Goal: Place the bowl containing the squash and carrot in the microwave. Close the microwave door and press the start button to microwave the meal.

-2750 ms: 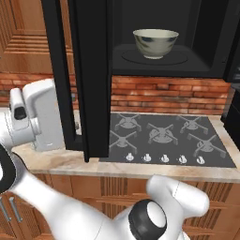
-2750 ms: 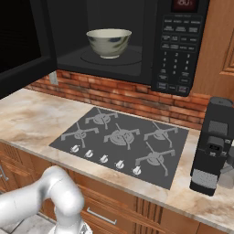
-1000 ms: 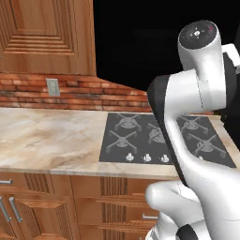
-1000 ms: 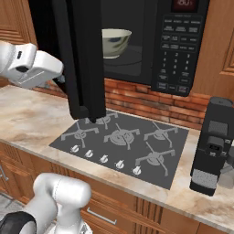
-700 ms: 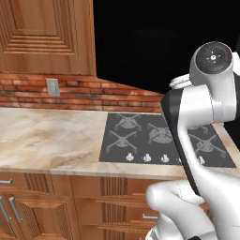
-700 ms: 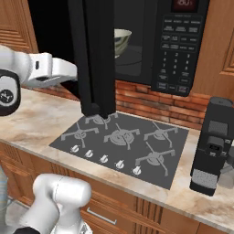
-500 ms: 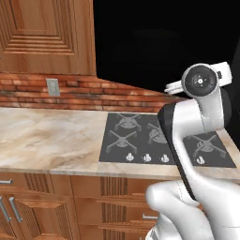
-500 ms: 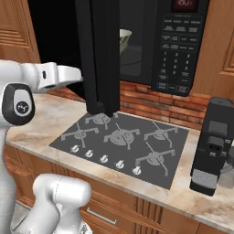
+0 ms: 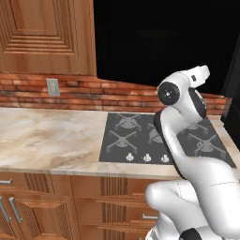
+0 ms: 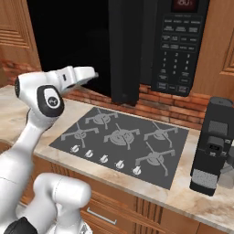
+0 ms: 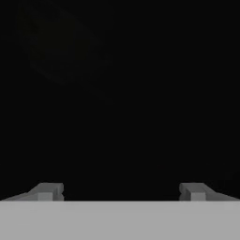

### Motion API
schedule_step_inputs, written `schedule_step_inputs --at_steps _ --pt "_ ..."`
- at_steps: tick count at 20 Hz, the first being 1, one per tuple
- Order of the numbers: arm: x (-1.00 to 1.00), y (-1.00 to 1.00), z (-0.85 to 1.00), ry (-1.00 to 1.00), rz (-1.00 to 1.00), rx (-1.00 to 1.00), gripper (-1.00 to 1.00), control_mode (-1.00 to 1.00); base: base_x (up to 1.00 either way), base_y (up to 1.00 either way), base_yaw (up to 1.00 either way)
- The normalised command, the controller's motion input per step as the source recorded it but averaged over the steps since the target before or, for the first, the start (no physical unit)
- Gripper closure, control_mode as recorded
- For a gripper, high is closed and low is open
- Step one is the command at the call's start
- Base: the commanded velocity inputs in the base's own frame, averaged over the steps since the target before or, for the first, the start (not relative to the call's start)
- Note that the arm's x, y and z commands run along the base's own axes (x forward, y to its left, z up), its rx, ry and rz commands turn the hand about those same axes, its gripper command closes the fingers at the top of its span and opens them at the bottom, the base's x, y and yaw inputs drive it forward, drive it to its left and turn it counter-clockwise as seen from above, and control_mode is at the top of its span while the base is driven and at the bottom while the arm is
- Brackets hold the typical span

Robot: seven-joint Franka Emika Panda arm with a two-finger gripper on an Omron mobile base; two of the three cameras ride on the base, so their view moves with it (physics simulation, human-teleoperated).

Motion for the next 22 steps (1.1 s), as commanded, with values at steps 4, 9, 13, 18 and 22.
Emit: schedule_step_inputs --at_steps 4,9,13,18,22 --pt "1.0 -0.21 0.04 0.22 -0.16 -0.04 -1.0 -1.0 0.0 0.0 0.0" --pt "1.0 -0.3 0.11 0.22 -0.14 0.0 -1.0 -1.0 0.0 0.0 0.0" --pt "0.98 -0.51 0.14 0.14 -0.09 0.01 -1.0 -1.0 0.0 0.0 0.0" --pt "0.8 -0.72 0.01 -0.04 -0.01 0.14 -1.0 -1.0 0.0 0.0 0.0" --pt "-0.43 -0.68 -0.41 -0.5 0.0 0.15 -1.0 -1.0 0.0 0.0 0.0"
